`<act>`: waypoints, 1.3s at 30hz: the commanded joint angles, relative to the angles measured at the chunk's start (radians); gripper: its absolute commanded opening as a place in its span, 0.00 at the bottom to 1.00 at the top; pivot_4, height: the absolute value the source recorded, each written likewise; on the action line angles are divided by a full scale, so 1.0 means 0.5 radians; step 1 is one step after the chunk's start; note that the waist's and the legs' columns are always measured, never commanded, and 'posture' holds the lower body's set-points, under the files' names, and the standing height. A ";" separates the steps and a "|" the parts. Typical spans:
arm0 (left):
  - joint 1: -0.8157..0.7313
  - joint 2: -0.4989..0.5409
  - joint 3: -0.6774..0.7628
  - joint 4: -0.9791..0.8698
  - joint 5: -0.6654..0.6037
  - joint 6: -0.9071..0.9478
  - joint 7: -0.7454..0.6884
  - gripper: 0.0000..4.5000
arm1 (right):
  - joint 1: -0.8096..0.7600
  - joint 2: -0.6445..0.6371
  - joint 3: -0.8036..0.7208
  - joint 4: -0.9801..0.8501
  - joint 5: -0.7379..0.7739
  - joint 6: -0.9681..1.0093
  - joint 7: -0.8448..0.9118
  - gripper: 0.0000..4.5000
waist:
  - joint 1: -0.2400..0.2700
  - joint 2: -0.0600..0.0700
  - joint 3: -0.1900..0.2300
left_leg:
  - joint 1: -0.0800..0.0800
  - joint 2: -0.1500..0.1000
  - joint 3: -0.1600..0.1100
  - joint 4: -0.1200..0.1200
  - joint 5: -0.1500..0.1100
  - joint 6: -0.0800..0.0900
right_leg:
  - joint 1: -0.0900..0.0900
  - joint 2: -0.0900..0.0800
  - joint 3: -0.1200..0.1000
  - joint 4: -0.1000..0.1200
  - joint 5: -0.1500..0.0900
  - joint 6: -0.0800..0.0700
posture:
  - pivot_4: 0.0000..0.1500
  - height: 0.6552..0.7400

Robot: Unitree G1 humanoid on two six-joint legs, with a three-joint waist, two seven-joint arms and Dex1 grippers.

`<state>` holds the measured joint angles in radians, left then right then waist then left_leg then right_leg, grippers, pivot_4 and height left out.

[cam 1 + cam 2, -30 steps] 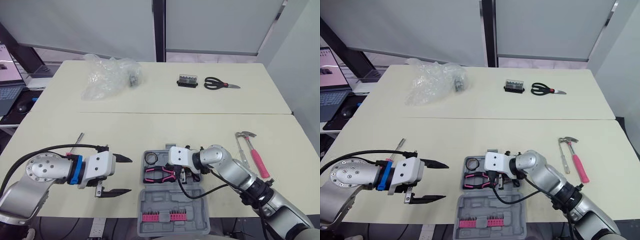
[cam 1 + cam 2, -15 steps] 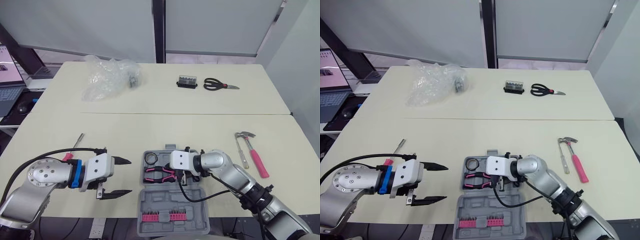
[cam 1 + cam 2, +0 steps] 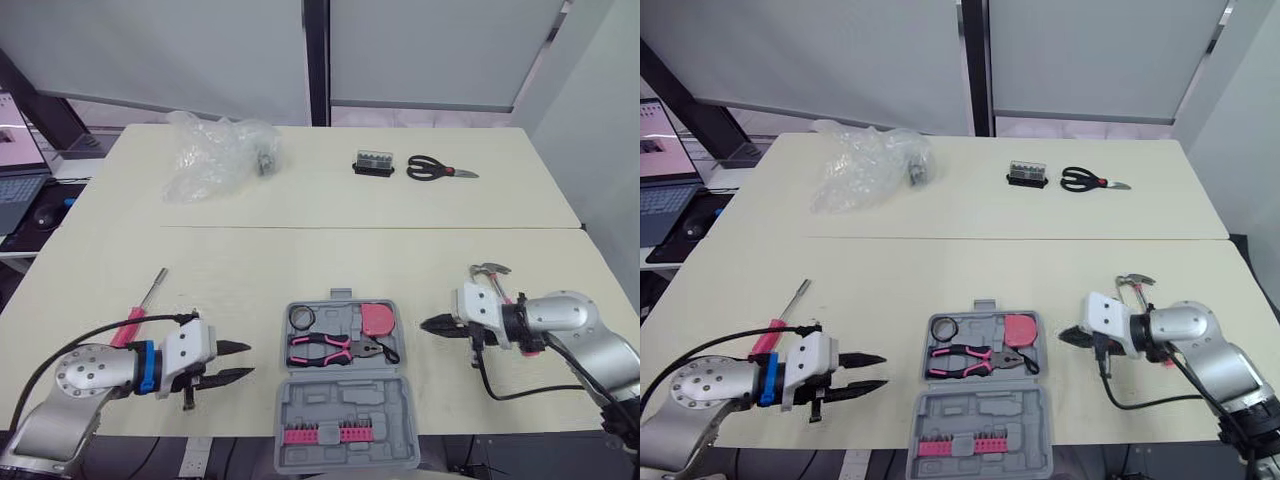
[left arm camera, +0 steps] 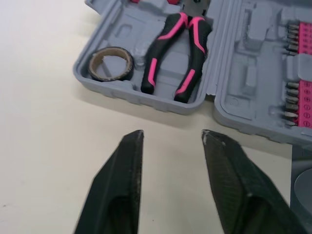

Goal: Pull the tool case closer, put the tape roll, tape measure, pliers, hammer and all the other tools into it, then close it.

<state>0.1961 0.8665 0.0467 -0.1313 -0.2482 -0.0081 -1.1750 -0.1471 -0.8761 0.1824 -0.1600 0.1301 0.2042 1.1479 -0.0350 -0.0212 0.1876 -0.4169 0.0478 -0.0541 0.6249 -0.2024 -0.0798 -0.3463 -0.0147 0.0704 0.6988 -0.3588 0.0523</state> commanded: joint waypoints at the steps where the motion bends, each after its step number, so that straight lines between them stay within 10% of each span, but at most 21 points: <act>1: -0.013 -0.071 -0.121 0.071 0.091 -0.064 0.035 0.11 | 0.052 -0.012 0.058 0.050 -0.096 -0.150 0.007 0.00 | 0.000 0.000 0.000 | 0.000 0.000 0.000 0.000 0.000 0.000 | 0.000 0.000 0.000 0.000 0.000 0.000 | 1.00 1.00; 39: -0.583 -0.385 -0.545 0.561 0.421 -0.201 0.143 0.01 | -0.033 0.504 0.363 0.117 -0.252 -0.079 -0.107 0.00 | 0.006 0.008 -0.006 | 0.020 -0.001 -0.005 0.000 0.000 0.000 | 0.024 0.001 -0.003 -0.002 0.000 0.001 | 1.00 1.00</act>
<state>-0.0800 0.6970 -0.2088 0.1353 -0.0528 -0.1098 -1.1226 -0.1410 -0.6572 0.3522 -0.0693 -0.0185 0.1746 1.1066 -0.0317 -0.0174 0.1847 -0.4068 0.0474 -0.0565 0.6248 -0.2023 -0.0798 -0.3343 -0.0143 0.0690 0.6980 -0.3589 0.0526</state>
